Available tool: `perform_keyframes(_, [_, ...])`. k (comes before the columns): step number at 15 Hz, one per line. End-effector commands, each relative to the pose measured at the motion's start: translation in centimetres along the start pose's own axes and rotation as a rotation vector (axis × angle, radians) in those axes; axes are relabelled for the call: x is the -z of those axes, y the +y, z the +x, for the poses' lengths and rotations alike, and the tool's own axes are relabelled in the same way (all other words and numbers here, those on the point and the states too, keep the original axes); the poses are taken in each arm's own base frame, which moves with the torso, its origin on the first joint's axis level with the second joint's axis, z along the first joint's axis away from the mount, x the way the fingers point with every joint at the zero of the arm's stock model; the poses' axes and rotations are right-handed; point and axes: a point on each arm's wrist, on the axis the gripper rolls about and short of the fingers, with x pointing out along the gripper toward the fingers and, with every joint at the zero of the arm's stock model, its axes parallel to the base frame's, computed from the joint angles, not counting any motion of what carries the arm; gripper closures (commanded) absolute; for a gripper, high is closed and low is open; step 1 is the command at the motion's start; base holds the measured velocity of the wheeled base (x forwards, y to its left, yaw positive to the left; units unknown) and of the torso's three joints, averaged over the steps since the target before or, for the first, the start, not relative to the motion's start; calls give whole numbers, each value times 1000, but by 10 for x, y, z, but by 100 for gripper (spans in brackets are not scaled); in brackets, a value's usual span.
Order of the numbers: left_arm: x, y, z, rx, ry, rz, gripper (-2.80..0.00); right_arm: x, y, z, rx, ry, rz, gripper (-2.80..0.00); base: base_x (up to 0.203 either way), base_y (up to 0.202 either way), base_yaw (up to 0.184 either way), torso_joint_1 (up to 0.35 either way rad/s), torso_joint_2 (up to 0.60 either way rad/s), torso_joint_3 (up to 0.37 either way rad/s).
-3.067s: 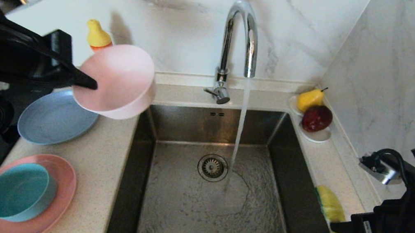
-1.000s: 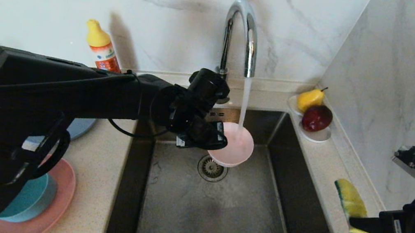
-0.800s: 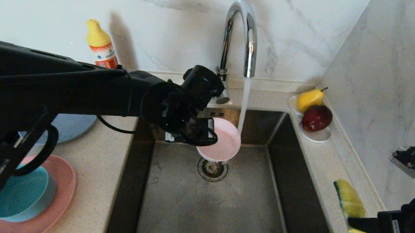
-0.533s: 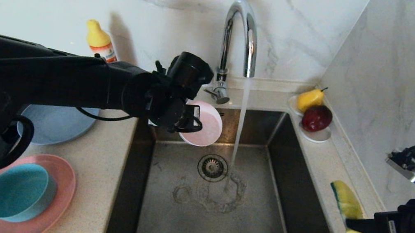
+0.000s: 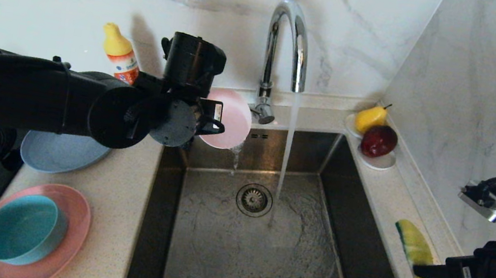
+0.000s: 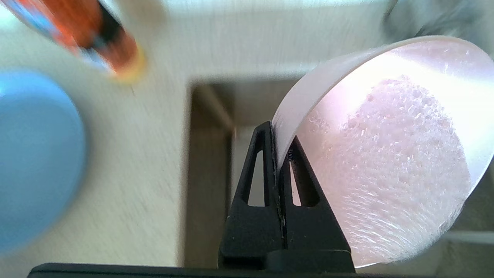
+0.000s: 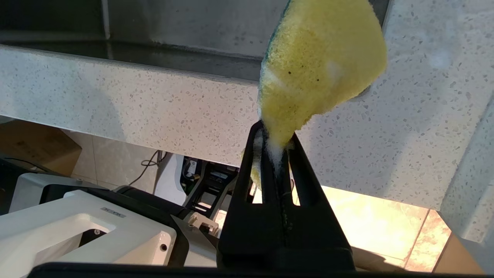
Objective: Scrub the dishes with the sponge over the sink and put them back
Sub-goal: Wash the bowl
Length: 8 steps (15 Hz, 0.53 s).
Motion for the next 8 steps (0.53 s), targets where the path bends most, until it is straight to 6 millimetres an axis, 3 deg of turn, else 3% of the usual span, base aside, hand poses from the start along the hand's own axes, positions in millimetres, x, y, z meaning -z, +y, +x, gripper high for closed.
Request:
perform_keyframes(1, [-14, 13, -19, 10, -134, 3, 0, 0, 0, 1, 0, 4, 1, 0, 0, 0, 0, 0, 0, 0])
perform_keyframes(5, [-21, 27, -38, 16, -326, -36, 0, 0, 0, 1, -1, 7, 1, 0, 0, 0, 0, 0, 0, 0])
perform_keyframes(8, [-20, 36, -51, 53, -368, -50, 0, 0, 0, 1, -2, 4, 1, 0, 0, 0, 0, 0, 0, 0])
